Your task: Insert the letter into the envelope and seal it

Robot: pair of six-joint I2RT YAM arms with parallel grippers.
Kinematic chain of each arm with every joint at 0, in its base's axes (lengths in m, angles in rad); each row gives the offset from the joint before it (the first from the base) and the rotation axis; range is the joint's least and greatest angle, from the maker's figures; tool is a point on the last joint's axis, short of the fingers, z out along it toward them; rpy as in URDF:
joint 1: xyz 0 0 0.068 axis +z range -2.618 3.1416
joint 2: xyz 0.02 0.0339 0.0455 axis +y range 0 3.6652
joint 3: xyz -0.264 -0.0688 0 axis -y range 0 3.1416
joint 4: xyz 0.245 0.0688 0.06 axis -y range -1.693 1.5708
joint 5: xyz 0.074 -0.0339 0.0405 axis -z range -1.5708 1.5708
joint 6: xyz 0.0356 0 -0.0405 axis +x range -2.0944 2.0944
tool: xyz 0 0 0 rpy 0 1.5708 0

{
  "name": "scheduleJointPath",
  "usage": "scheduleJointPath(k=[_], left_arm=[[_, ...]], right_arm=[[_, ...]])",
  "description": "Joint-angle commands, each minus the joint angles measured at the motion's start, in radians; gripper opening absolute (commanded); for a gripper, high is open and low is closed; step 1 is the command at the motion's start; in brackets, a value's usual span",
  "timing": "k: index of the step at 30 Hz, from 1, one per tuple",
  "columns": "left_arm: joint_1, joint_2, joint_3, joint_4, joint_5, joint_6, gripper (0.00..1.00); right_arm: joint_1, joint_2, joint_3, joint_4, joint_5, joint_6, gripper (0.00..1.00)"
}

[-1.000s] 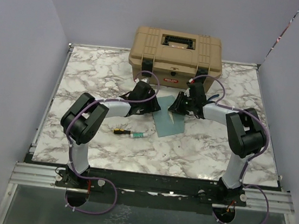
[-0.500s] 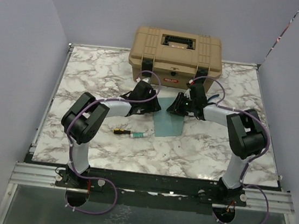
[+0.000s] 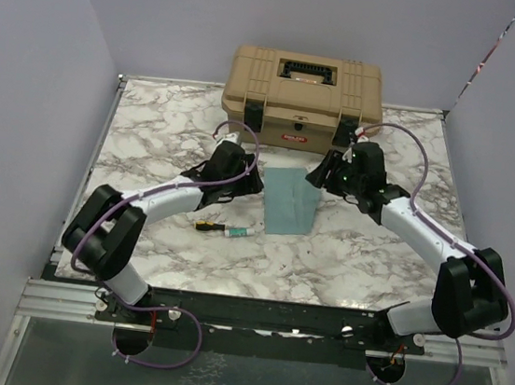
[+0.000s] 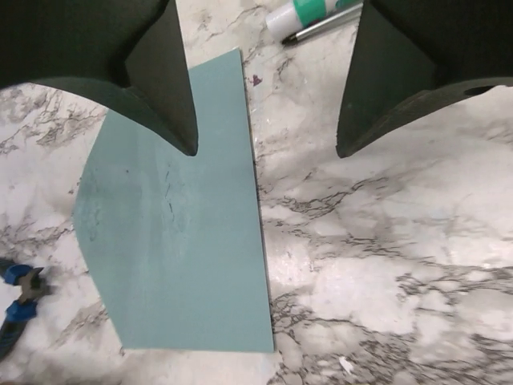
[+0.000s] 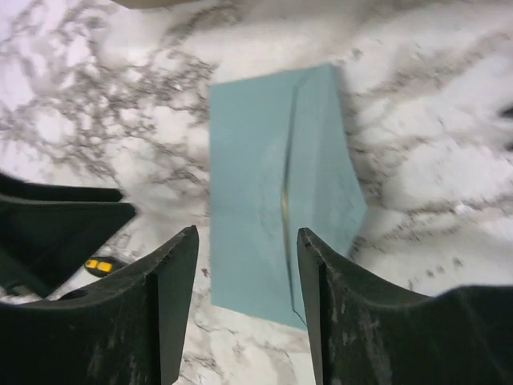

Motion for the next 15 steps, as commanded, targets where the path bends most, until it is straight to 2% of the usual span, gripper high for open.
scheduleJointPath(k=[1, 4, 10, 15], left_arm=[[0.011, -0.157, -0.074, -0.063, -0.12, 0.021, 0.75], [0.028, -0.207, -0.103, -0.065, -0.118, -0.005, 0.78], [0.06, -0.236, -0.118, -0.069, -0.095, -0.02, 0.79], [0.065, -0.268, -0.151, -0.112, -0.116, -0.03, 0.79]], right_arm=[[0.008, -0.052, -0.068, -0.148, 0.18, -0.021, 0.6], [0.007, -0.042, -0.084, -0.17, 0.193, 0.005, 0.64], [0.007, 0.001, -0.082, -0.135, 0.099, 0.046, 0.65], [0.007, -0.027, -0.081, -0.117, 0.054, 0.022, 0.65]])
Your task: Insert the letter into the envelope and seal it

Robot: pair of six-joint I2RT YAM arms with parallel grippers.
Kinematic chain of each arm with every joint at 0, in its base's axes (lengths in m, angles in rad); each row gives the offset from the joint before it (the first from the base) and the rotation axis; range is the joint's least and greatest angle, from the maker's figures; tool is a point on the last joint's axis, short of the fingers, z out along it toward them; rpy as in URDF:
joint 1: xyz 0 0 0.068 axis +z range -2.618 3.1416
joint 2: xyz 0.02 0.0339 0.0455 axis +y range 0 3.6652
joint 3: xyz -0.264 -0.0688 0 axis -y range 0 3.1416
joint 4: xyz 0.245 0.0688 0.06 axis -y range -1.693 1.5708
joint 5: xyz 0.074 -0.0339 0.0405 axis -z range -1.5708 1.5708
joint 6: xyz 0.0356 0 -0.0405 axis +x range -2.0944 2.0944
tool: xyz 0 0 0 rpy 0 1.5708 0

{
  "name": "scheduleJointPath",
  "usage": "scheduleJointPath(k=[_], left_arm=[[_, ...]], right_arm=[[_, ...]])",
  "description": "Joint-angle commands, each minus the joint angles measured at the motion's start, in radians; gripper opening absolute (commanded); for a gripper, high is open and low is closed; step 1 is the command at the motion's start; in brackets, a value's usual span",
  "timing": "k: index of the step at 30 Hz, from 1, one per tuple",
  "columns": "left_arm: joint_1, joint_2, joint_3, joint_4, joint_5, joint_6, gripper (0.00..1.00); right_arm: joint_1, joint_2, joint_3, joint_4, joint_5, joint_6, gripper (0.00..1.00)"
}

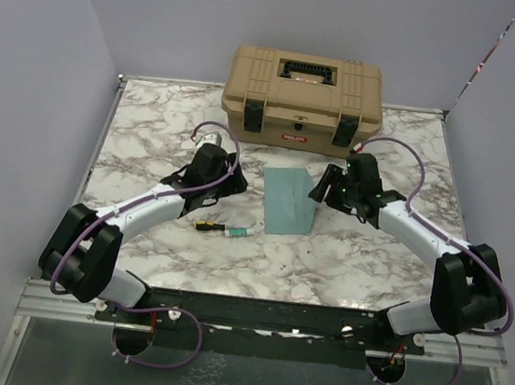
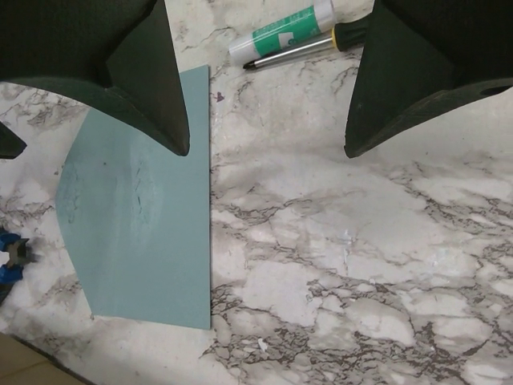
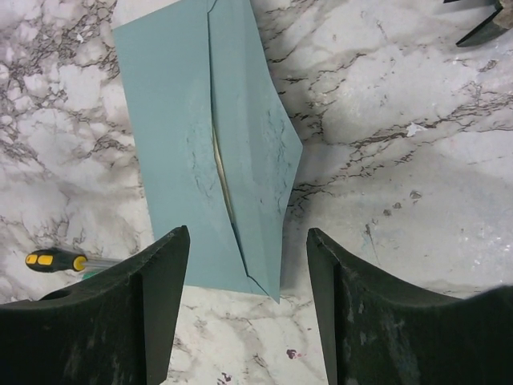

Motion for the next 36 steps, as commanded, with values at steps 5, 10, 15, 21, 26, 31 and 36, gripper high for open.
scheduleJointPath(k=[5, 10, 15, 21, 26, 31, 36], left_arm=[[0.015, -0.137, -0.089, -0.101, -0.121, -0.037, 0.79], [0.016, -0.301, -0.132, -0.112, -0.356, -0.107, 0.8], [0.017, -0.423, -0.135, -0.111, -0.496, -0.112, 0.83], [0.017, -0.522, -0.15, -0.112, -0.55, -0.103, 0.92], [0.018, -0.545, -0.153, -0.112, -0.563, -0.103, 0.96], [0.026, -0.536, -0.151, -0.113, -0.551, -0.1, 0.98], [0.038, -0.526, -0.147, -0.114, -0.536, -0.1, 0.99]], right_arm=[[0.052, -0.063, -0.047, 0.138, -0.188, -0.09, 0.64], [0.21, 0.006, -0.026, 0.256, -0.36, -0.307, 0.65], [0.365, 0.162, 0.094, 0.213, -0.328, -0.478, 0.65], [0.45, 0.309, 0.217, 0.131, -0.353, -0.651, 0.65], [0.528, 0.432, 0.333, -0.014, -0.202, -0.779, 0.63], [0.538, 0.484, 0.39, -0.065, -0.162, -0.823, 0.62], [0.559, 0.515, 0.422, -0.146, -0.131, -0.879, 0.59]])
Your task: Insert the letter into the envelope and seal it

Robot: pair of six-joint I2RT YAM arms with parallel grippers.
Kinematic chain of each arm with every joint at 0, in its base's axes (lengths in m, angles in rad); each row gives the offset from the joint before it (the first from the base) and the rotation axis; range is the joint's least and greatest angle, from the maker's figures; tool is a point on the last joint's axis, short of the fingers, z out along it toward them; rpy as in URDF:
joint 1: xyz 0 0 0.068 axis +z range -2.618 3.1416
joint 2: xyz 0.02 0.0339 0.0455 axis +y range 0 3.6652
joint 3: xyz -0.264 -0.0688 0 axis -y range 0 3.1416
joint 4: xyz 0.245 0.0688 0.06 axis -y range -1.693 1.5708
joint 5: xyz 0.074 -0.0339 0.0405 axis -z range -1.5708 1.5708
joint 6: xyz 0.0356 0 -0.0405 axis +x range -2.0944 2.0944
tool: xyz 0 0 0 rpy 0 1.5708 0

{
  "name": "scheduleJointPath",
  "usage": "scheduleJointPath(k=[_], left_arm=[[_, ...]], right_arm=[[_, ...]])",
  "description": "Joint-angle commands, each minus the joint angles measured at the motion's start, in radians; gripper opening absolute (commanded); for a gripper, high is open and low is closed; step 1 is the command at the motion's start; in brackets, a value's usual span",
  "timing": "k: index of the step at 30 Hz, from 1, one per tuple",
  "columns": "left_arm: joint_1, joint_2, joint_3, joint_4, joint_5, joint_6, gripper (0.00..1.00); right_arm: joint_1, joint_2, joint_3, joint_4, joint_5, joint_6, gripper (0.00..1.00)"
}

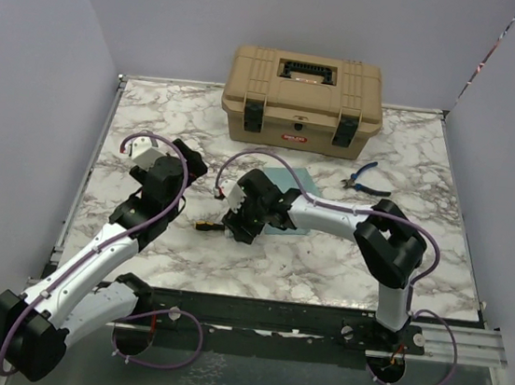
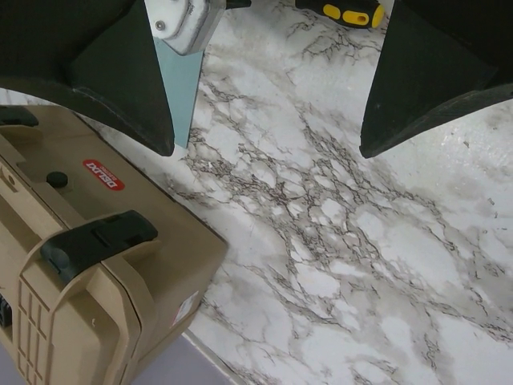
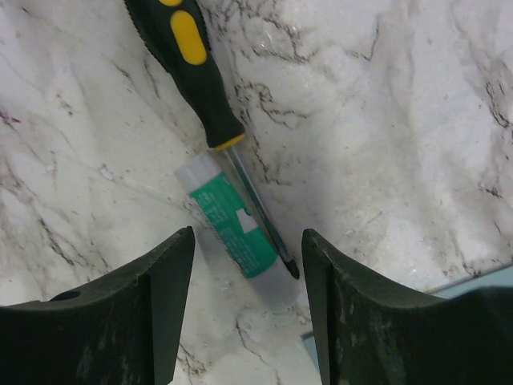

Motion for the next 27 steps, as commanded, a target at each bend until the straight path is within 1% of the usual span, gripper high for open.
scheduleJointPath(k=[1, 6, 9, 13, 15, 19, 23, 25, 27], left_arm=[[0.015, 0.007, -0.009, -0.009, -0.009, 0.003, 0.99], [0.025, 0.001, -0.01, -0.009, -0.006, 0.003, 0.99], [0.031, -0.002, -0.01, -0.009, 0.003, 0.004, 0.99], [0.035, -0.004, -0.009, -0.007, 0.018, 0.006, 0.99], [0.036, -0.004, -0.007, -0.008, 0.028, 0.007, 0.99], [0.037, -0.02, -0.001, -0.009, 0.049, 0.026, 0.99], [0.038, -0.034, 0.004, -0.008, 0.084, 0.043, 0.99], [0.038, -0.03, 0.011, 0.006, 0.146, 0.061, 0.99], [0.039, -0.014, 0.017, 0.034, 0.249, 0.098, 0.99]], right_arm=[[0.024, 0.033, 0.035, -0.102, 0.093, -0.083, 0.59], [0.04, 0.043, 0.02, -0.114, 0.143, -0.087, 0.55], [0.045, 0.037, 0.003, -0.096, 0.154, -0.084, 0.49], [0.05, 0.005, -0.023, -0.068, 0.163, -0.087, 0.25], [0.05, -0.039, -0.05, -0.042, 0.163, -0.088, 0.17], [0.05, -0.157, -0.116, 0.018, 0.151, -0.088, 0.14], [0.05, -0.264, -0.151, 0.029, 0.143, -0.082, 0.14], [0.05, -0.317, -0.161, 0.036, 0.148, -0.077, 0.13], [0.05, -0.369, -0.174, 0.055, 0.159, -0.072, 0.13]])
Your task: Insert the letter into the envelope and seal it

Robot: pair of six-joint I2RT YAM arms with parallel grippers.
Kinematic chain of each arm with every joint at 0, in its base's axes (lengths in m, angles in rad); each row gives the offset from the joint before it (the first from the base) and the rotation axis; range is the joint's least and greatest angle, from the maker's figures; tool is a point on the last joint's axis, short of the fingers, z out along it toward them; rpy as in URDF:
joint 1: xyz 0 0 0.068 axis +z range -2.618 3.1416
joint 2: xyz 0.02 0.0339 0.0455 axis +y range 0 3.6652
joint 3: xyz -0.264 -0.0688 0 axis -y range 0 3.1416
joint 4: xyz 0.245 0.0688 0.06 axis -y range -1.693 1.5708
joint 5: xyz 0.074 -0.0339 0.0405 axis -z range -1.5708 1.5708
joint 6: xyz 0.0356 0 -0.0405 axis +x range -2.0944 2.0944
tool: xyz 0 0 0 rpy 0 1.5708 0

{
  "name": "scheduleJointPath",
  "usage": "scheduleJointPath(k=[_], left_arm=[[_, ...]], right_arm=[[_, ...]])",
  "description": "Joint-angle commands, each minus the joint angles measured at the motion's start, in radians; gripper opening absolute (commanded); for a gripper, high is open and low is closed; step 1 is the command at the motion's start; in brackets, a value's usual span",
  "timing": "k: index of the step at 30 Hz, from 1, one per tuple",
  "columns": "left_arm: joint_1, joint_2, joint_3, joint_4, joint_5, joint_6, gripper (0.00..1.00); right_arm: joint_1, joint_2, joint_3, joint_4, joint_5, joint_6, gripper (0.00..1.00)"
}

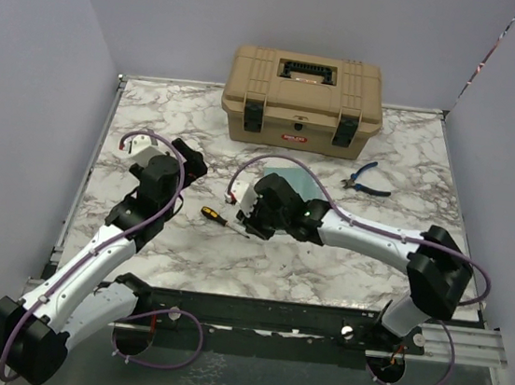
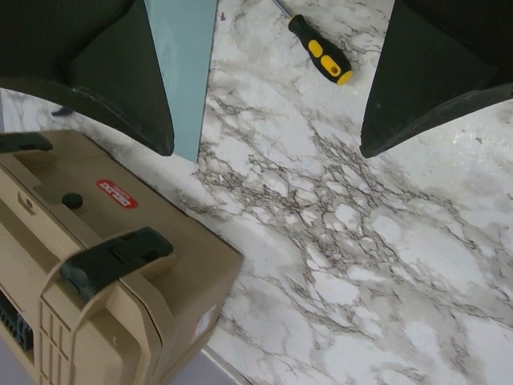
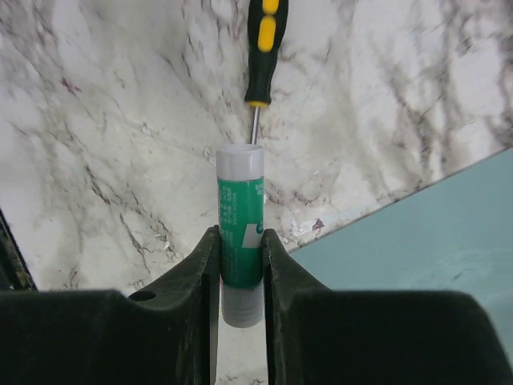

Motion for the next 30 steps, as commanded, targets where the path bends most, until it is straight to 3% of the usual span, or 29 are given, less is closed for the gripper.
scheduleJointPath(k=[1, 4, 7, 10, 14, 18, 24, 30], left_arm=[[0.005, 0.021, 0.025, 0.044, 0.231, 0.088, 0.99], [0.006, 0.076, 0.058, 0.074, 0.509, 0.182, 0.99], [0.006, 0.121, 0.073, 0.133, 0.923, 0.253, 0.99], [0.007, 0.133, 0.073, 0.186, 1.103, 0.259, 0.99], [0.006, 0.158, 0.083, 0.248, 1.246, 0.235, 0.97], [0.007, 0.193, 0.094, 0.265, 1.359, 0.231, 0.83], [0.006, 0.224, 0.091, 0.265, 1.412, 0.222, 0.59], [0.007, 0.222, 0.089, 0.253, 1.42, 0.238, 0.52]], right_arm=[[0.002, -0.129, -0.029, 0.084, 0.039, 0.008, 0.13], [0.001, -0.213, -0.052, 0.138, 0.062, 0.012, 0.13], [0.001, -0.289, -0.069, 0.18, 0.06, 0.011, 0.13], [0.002, -0.347, -0.082, 0.202, 0.055, 0.004, 0.13], [0.001, -0.391, -0.091, 0.209, 0.033, -0.004, 0.13], [0.001, -0.395, -0.085, 0.2, 0.051, -0.015, 0.13], [0.001, -0.394, -0.08, 0.196, 0.074, -0.024, 0.13], [0.001, -0.388, -0.081, 0.203, 0.123, -0.014, 0.13]])
